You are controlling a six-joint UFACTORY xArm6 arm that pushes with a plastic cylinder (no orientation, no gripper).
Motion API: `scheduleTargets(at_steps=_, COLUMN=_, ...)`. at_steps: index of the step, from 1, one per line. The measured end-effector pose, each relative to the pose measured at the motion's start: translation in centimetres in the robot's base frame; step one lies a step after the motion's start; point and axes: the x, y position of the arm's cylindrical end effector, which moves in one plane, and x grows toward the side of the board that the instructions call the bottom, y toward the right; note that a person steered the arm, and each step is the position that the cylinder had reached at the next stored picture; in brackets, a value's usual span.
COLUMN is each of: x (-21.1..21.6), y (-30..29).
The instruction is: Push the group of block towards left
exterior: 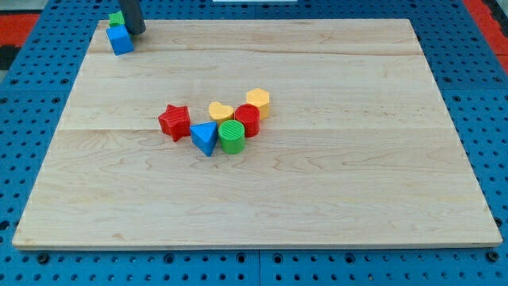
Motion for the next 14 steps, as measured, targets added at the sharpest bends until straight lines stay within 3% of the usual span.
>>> scheduleTargets(at_steps=1, x=-0.1, y=3.8)
scheduleTargets(at_steps=4, x=9.8, y=16.0)
scheduleTargets(at_steps=5, x=10.1, y=20.6)
scheduleTargets(at_steps=7, x=17.6, y=25.9)
scheduleTargets(at_steps=9, x=18.9, y=23.5)
scheduleTargets(at_steps=11, x=26.3, y=19.9)
scheduleTargets(at_steps=14, x=27.0, y=12.1)
